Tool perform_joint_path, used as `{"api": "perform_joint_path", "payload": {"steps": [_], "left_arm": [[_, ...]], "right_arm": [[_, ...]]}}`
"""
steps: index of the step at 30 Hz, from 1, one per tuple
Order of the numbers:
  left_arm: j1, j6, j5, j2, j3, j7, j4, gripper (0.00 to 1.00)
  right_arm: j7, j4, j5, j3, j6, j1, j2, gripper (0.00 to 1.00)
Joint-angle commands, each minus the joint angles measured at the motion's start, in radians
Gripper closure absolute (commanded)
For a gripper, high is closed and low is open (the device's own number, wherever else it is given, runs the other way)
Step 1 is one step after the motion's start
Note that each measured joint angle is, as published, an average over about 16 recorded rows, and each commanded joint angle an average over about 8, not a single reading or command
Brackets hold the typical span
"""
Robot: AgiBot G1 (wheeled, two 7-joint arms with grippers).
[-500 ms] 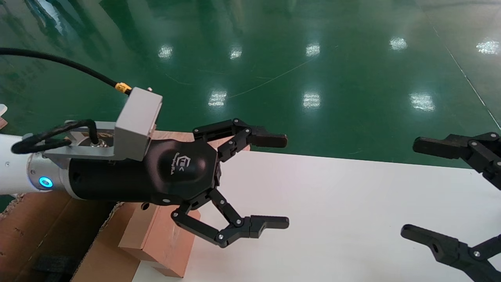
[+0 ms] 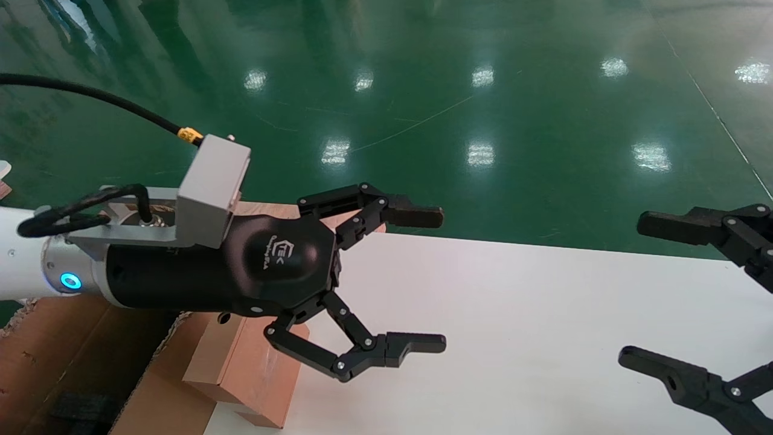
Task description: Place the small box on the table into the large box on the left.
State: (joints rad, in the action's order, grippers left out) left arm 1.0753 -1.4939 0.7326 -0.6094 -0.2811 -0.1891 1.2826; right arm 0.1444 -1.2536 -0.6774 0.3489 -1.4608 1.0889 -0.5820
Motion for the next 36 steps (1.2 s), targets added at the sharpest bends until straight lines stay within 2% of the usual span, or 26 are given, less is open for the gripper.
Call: {"api": "perform_joint_path", "payload": {"steps": [1, 4, 5, 9, 14, 20, 27, 36], "left_arm": [[0.000, -0.001, -0.001, -0.001, 0.000, 0.001, 0.001, 0.00], [0.001, 0.004, 0.007, 0.006, 0.000, -0.004, -0.003, 0.00], [0.002, 0.009, 0.014, 0.013, -0.001, -0.009, -0.004, 0.00], [0.019, 0.050, 0.078, 0.067, -0.010, -0.062, 0.004, 0.00], [0.070, 0.111, 0.209, 0.161, -0.035, -0.191, 0.044, 0.00], [0.168, 0.107, 0.378, 0.239, -0.080, -0.344, 0.071, 0.00], [0.285, 0.028, 0.522, 0.251, -0.131, -0.471, 0.077, 0.00], [0.327, -0.001, 0.554, 0.235, -0.142, -0.483, 0.070, 0.00]], "right_arm": [[0.000, 0.000, 0.000, 0.000, 0.000, 0.000, 0.000, 0.58], [0.000, 0.000, 0.000, 0.000, 0.000, 0.000, 0.000, 0.95], [0.000, 0.000, 0.000, 0.000, 0.000, 0.000, 0.000, 1.00], [0.000, 0.000, 0.000, 0.000, 0.000, 0.000, 0.000, 1.00], [0.000, 0.000, 0.000, 0.000, 0.000, 0.000, 0.000, 1.00], [0.000, 0.000, 0.000, 0.000, 0.000, 0.000, 0.000, 1.00], [0.000, 0.000, 0.000, 0.000, 0.000, 0.000, 0.000, 1.00], [0.000, 0.000, 0.000, 0.000, 0.000, 0.000, 0.000, 1.00]]}}
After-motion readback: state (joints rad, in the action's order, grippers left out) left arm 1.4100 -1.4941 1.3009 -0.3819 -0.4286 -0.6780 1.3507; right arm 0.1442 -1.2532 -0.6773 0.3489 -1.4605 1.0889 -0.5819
